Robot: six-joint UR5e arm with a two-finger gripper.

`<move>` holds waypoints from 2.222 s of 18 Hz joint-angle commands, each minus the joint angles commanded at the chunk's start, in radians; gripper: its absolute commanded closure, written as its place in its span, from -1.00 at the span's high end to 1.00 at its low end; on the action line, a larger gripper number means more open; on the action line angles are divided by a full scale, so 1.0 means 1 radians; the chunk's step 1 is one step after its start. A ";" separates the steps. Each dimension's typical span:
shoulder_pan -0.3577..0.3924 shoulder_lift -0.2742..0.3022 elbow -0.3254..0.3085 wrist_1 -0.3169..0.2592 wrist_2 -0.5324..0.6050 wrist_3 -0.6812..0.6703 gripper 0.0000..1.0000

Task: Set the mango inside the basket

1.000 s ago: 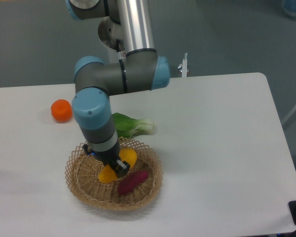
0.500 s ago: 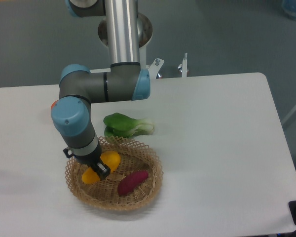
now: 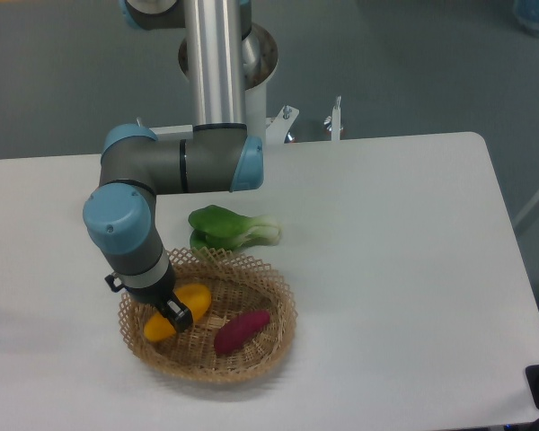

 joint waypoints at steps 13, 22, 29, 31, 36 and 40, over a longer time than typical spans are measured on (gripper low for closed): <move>0.150 0.052 0.035 -0.017 0.005 0.012 1.00; 0.325 0.018 0.117 -0.022 0.006 0.100 1.00; 0.429 0.018 0.156 -0.098 -0.003 0.248 1.00; 0.454 0.012 0.167 -0.101 -0.005 0.297 1.00; 0.497 0.009 0.169 -0.101 -0.008 0.388 1.00; 0.531 0.012 0.173 -0.117 -0.041 0.423 1.00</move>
